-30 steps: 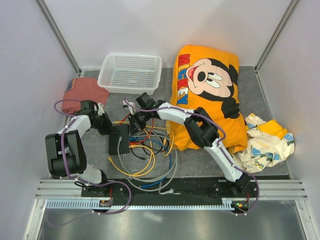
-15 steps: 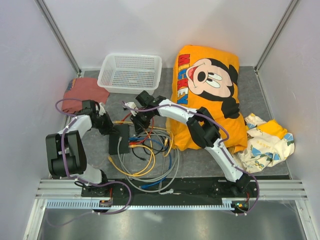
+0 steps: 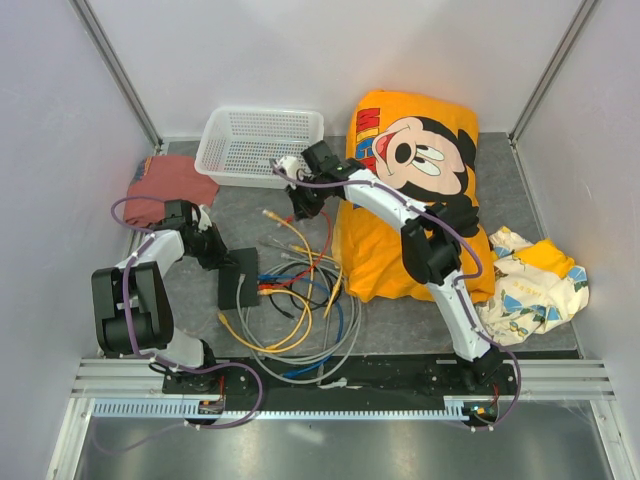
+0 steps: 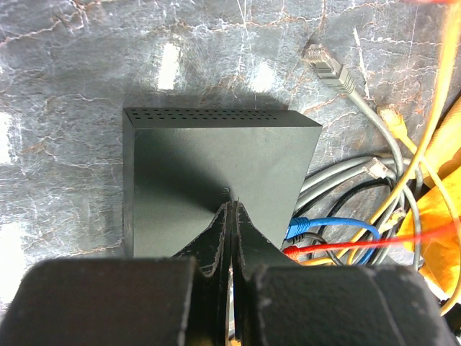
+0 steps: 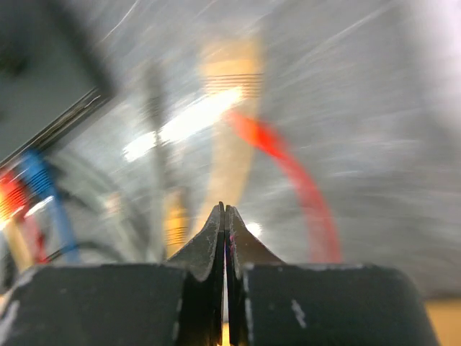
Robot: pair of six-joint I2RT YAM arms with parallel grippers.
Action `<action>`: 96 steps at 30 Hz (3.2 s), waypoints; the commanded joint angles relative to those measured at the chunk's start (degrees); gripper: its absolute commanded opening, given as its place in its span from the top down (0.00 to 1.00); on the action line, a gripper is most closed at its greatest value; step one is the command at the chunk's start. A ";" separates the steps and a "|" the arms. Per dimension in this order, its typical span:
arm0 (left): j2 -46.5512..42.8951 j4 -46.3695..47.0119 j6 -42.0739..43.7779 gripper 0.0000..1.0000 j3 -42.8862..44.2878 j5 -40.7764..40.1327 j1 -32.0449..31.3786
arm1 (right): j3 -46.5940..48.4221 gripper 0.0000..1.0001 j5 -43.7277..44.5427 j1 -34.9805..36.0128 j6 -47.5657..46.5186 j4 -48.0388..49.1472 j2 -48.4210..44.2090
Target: Pull the plug from the switch port
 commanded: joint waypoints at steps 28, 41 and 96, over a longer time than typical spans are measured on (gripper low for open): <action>-1.40 -0.16 2.00 0.98 -0.66 -2.89 -0.40 | -15.23 0.31 -29.04 4.52 24.92 21.96 -3.05; -2.10 0.01 2.27 0.99 -1.19 -2.54 -0.40 | -15.41 0.43 -29.04 7.86 29.85 25.40 2.66; 1.86 0.36 2.97 0.99 -0.40 -2.19 -0.40 | -13.65 0.86 -23.07 7.07 37.41 28.57 9.70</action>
